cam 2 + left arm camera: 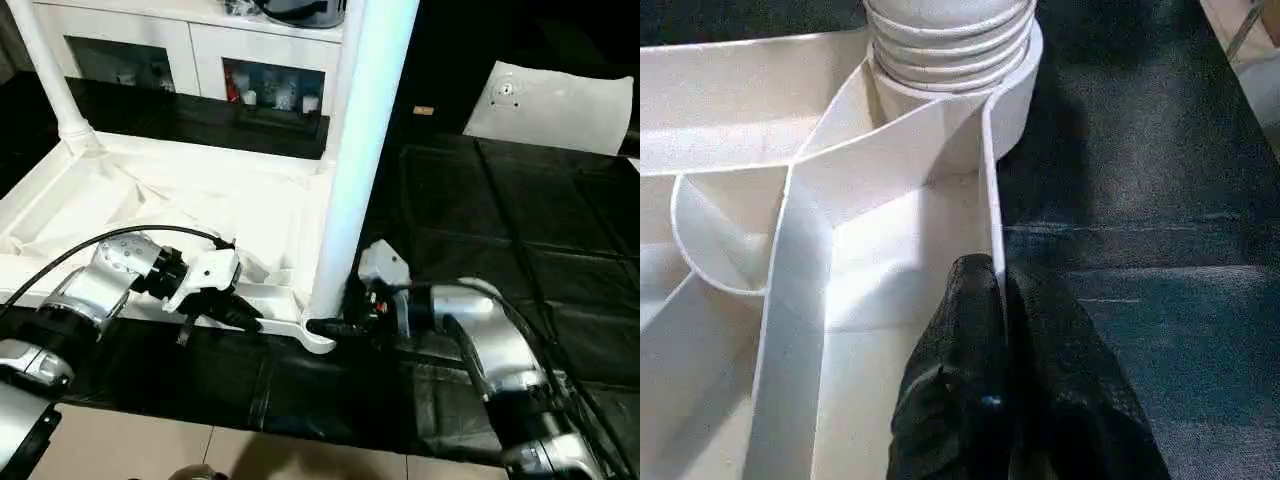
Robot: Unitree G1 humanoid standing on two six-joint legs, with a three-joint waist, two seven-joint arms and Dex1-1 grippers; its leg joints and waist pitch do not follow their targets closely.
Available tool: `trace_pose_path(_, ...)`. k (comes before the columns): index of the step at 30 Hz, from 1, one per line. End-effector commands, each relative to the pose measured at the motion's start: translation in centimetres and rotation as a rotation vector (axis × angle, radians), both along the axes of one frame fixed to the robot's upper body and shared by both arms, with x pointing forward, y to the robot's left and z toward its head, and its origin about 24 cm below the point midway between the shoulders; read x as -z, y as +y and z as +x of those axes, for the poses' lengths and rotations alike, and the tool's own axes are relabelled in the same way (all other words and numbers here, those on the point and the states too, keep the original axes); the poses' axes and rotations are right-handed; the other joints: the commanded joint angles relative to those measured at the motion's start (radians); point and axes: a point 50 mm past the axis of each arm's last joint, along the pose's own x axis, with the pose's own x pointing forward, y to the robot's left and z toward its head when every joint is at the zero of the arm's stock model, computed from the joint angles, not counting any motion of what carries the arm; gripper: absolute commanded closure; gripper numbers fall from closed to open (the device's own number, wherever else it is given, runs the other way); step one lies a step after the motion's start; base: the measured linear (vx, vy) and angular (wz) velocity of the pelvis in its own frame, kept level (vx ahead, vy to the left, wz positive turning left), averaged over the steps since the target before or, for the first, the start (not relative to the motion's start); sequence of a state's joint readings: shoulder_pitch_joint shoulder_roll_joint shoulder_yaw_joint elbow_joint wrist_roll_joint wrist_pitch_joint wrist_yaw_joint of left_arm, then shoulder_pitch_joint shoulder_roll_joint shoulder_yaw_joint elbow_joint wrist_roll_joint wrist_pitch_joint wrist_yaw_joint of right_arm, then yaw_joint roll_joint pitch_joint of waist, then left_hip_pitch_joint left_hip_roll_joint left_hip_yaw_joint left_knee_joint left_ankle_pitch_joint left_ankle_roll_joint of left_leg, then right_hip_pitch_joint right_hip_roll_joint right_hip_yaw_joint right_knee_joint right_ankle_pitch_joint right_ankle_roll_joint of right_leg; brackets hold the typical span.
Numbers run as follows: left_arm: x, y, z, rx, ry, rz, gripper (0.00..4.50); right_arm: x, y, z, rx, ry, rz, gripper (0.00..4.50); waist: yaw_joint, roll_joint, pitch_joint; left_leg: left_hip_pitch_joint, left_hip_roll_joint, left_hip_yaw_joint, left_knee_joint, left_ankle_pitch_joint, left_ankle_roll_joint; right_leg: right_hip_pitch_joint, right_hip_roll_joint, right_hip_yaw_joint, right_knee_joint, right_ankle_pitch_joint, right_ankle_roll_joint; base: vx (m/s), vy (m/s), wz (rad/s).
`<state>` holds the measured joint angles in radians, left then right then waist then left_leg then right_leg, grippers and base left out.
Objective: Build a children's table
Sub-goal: Rotate leg to tighten
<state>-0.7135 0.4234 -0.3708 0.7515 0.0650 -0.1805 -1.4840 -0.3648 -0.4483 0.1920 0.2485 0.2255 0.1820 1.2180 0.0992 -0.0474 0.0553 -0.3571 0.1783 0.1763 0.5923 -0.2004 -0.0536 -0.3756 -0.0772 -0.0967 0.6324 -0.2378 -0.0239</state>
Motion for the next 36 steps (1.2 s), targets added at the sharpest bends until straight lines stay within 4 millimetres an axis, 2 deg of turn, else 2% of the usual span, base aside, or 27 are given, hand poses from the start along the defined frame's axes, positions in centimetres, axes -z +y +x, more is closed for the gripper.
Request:
trace_pose_path(1, 0.4, -0.5, -0.5, 0.105, 0.026, 0.072, 4.5, -0.3, -0.1, 0.2, -0.022, -0.012, -0.004, 1.28, -0.001, -0.001, -0.066, 0.007, 0.071, -0.017, -0.06, -0.039, 0.09, 0.053, -0.096, 0.069, -0.058, 0.077, -0.269, 0.0, 0.0, 0.0)
trace_pose_path(7, 0.5, -0.3, -0.6, 0.105, 0.036, 0.074, 4.5, 0.0, -0.2, 0.0, -0.047, 0.006, -0.008, 1.72, 0.001, -0.002, -0.06, 0.007, 0.071, -0.017, -0.061, -0.054, 0.091, 0.05, -0.096, 0.069, -0.062, 0.044, -0.264, 0.0, 0.0, 0.0)
trace_pose_path(8, 0.5, -0.3, -0.6, 0.105, 0.038, 0.075, 4.5, 0.0, -0.2, -0.1, -0.049, 0.007, -0.008, 1.94, 0.002, -0.002, -0.06, 0.007, 0.071, -0.017, -0.062, -0.056, 0.09, 0.051, -0.096, 0.069, -0.062, 0.039, -0.263, 0.0, 0.0, 0.0)
trace_pose_path(9, 0.5, -0.2, -0.6, 0.105, 0.04, 0.076, 4.5, 0.0, -0.2, -0.1, -0.051, 0.009, -0.007, 1.97, 0.003, 0.001, -0.058, 0.008, 0.072, -0.017, -0.063, -0.058, 0.088, 0.048, -0.096, 0.07, -0.063, 0.035, -0.262, 0.0, 0.0, 0.0)
trace_pose_path(15, 0.6, 0.1, -0.7, 0.099, 0.043, 0.081, 4.5, 0.2, 0.1, -0.4, -0.07, 0.027, -0.002, 2.46, 0.003, 0.0, -0.059, 0.008, 0.072, -0.018, -0.063, -0.056, 0.087, 0.05, -0.096, 0.07, -0.061, 0.05, -0.265, 0.0, 0.0, 0.0)
trace_pose_path(23, 0.8, 0.0, -0.8, 0.083, 0.054, 0.07, 4.5, 0.9, 0.6, -1.4, -0.102, 0.053, 0.0, 2.51, 0.003, 0.005, -0.051, 0.009, 0.072, -0.018, -0.067, -0.088, 0.077, 0.047, -0.096, 0.071, -0.069, 0.01, -0.259, 0.0, 0.0, 0.0)
trace_pose_path(29, 1.0, 0.1, -0.8, 0.068, 0.054, 0.071, 4.5, 1.0, 0.9, -1.6, -0.103, 0.057, 0.005, 2.51, 0.004, 0.006, -0.051, 0.011, 0.074, -0.019, -0.07, -0.103, 0.066, 0.047, -0.097, 0.071, -0.07, 0.001, -0.259, 0.0, 0.0, 0.0)
trace_pose_path(32, 1.0, -0.2, -0.3, -0.02, 0.026, 0.037, 4.5, 1.2, 1.2, -1.6, -0.055, 0.07, 0.02, 2.51, 0.005, 0.008, -0.05, 0.011, 0.074, -0.02, -0.07, -0.101, 0.066, 0.047, -0.097, 0.072, -0.07, 0.005, -0.259, 0.0, 0.0, 0.0)
trace_pose_path(33, 1.0, -0.3, -0.2, -0.032, 0.023, 0.032, 4.5, 1.3, 1.3, -1.6, -0.048, 0.074, 0.022, 2.51, 0.006, 0.007, -0.047, 0.012, 0.075, -0.02, -0.073, -0.111, 0.064, 0.045, -0.096, 0.072, -0.073, -0.006, -0.256, 0.0, 0.0, 0.0)
trace_pose_path(35, 0.9, -1.2, 0.8, -0.185, -0.026, -0.016, 4.5, 1.9, 2.0, -1.8, 0.034, 0.11, 0.041, 2.51, 0.004, 0.005, -0.039, 0.016, 0.076, -0.02, -0.079, -0.165, 0.047, 0.041, -0.1, 0.073, -0.087, -0.113, -0.245, 0.0, 0.0, 0.0)
trace_pose_path(36, 0.8, -1.9, 1.2, -0.258, -0.034, -0.061, 4.5, 2.3, 2.5, -1.8, 0.087, 0.118, 0.048, 2.51, 0.004, 0.007, -0.032, 0.023, 0.076, -0.022, -0.084, -0.225, 0.02, 0.037, -0.102, 0.074, -0.101, -0.236, -0.224, 0.0, 0.0, 0.0)
